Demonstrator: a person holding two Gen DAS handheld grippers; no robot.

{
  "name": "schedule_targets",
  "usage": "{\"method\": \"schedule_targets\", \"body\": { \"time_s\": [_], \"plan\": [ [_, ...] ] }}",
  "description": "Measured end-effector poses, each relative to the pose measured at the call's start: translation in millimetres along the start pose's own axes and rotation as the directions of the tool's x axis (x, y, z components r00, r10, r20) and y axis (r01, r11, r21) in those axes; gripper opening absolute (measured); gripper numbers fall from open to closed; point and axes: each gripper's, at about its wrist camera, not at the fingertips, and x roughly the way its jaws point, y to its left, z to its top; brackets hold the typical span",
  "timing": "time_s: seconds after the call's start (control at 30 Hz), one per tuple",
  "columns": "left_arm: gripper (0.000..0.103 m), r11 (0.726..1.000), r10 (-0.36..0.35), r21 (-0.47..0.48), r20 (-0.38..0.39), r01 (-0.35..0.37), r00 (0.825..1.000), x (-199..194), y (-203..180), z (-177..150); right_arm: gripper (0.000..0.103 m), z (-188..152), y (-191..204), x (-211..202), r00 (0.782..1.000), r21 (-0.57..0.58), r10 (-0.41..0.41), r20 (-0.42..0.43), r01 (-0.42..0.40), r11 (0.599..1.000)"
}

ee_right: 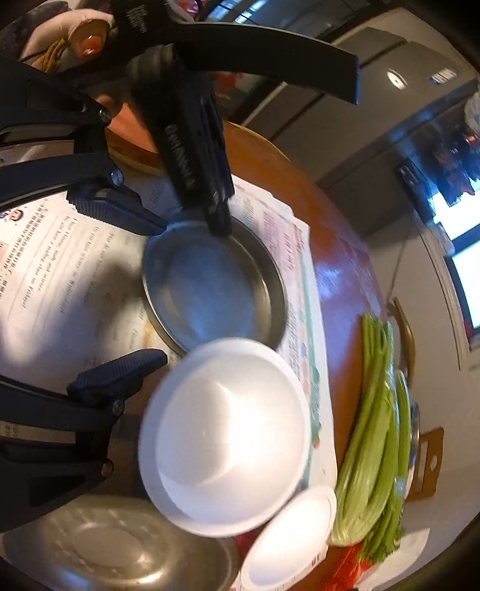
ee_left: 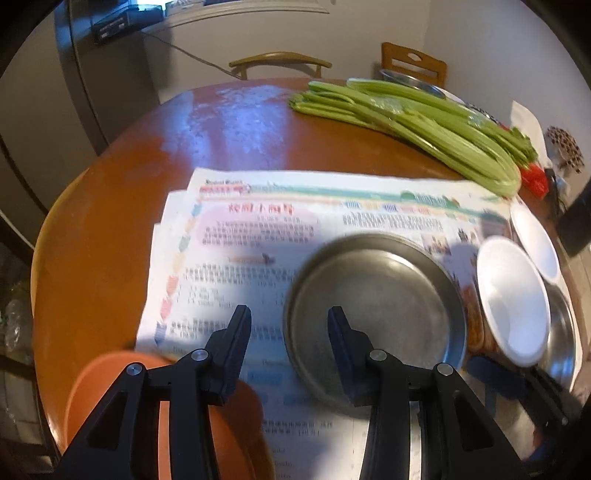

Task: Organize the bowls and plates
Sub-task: 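Lift the grey metal pan with the left tool toward the orange plate stack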

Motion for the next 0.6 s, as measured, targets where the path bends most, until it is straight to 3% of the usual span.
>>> {"method": "schedule_targets", "body": {
  "time_s": [0.2,0.33,0.4,0.43,0.6],
  "plan": [
    [0.045,0.999,-0.011,-0.035,-0.039,0.01,0.999,19.6,1.0,16.1,0.064,6.4,-4.7,13.0,0.998,0.027,-0.057,-0.011,0.057,0.998],
    [0.045,0.998,-0.021,-0.066,-0.066,0.017,0.998,34.9,4.1,16.9,0.065,9.0,-6.1,19.9,0.998,0.032,-0.053,-0.029,0.054,0.998],
    [0.042,0.997,-0.036,-0.067,-0.077,0.031,0.996,39.2,2.8,15.2,0.065,9.7,-7.7,21.4,0.998,0.032,-0.054,-0.029,0.055,0.998],
    [0.034,0.998,-0.031,-0.055,-0.068,0.027,0.997,38.4,1.0,14.6,0.065,10.4,-7.4,22.2,0.998,0.028,-0.051,-0.025,0.051,0.998],
    [0.031,0.998,-0.054,-0.033,-0.066,0.052,0.996,37.8,-2.7,10.6,0.065,10.7,-3.0,25.5,0.999,0.0,-0.039,-0.03,0.039,0.999]
  ]
}}
